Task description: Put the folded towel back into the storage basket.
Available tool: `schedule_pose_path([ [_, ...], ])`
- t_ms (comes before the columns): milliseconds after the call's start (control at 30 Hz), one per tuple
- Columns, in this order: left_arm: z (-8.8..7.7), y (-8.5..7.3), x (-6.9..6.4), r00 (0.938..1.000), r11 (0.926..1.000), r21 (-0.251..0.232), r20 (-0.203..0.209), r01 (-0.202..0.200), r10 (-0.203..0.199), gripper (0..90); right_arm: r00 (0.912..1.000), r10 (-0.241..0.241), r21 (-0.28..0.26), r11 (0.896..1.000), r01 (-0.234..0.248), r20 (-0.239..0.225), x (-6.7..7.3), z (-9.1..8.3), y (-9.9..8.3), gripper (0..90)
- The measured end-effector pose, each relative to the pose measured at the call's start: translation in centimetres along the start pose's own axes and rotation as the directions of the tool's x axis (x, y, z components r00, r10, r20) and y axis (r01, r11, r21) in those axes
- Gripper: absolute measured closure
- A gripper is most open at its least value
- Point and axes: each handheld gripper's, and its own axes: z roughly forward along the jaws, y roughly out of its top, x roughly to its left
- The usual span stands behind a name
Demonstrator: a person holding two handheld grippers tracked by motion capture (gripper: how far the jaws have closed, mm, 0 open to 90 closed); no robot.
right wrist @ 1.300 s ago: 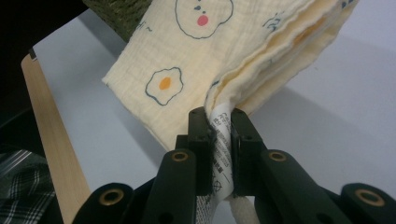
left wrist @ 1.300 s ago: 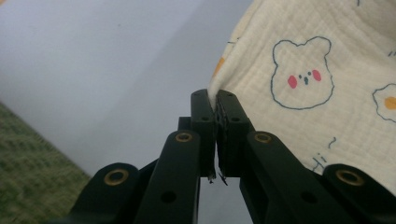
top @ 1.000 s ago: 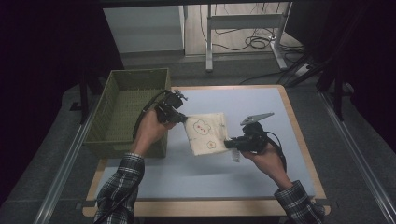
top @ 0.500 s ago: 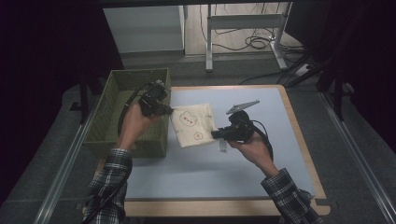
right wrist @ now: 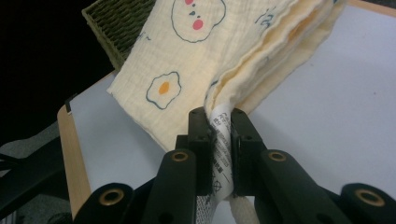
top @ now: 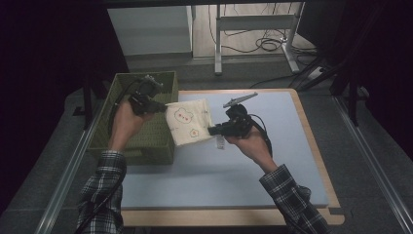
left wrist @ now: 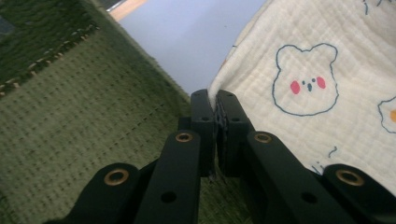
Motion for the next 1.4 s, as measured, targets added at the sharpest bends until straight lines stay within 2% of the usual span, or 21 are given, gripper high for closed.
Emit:
schedule_pose_path([
  [133,-0.8,-0.3,0.8,0.9998,0.9999,-0.013,-0.019,0.008,-0.008,87.3,1.0000,-0.008,-0.001,1.000,0.008,0.001,0.4,0.6,0.9,81.3],
  [467,-2.2,-1.7,3.5,0.9955,0.9976,-0.028,-0.069,0.064,-0.066,87.4,0.9994,-0.029,-0.012,0.999,0.029,-0.017,1.9,3.3,3.4,81.3],
  [700,-2.6,-3.2,5.5,0.9872,0.9942,-0.034,-0.120,0.102,-0.105,87.5,0.9989,-0.032,-0.011,0.999,0.032,-0.034,3.2,6.2,4.7,81.3],
  [967,-2.6,-4.9,7.2,0.9734,0.9911,-0.038,-0.187,0.127,-0.132,87.5,0.9993,-0.017,0.005,1.000,0.017,-0.034,5.3,9.9,5.8,81.3],
  [1400,-2.2,-7.5,9.2,0.9594,0.9873,-0.047,-0.233,0.152,-0.159,87.4,1.0000,0.004,0.057,0.998,-0.004,-0.008,7.7,15.1,6.9,81.1],
])
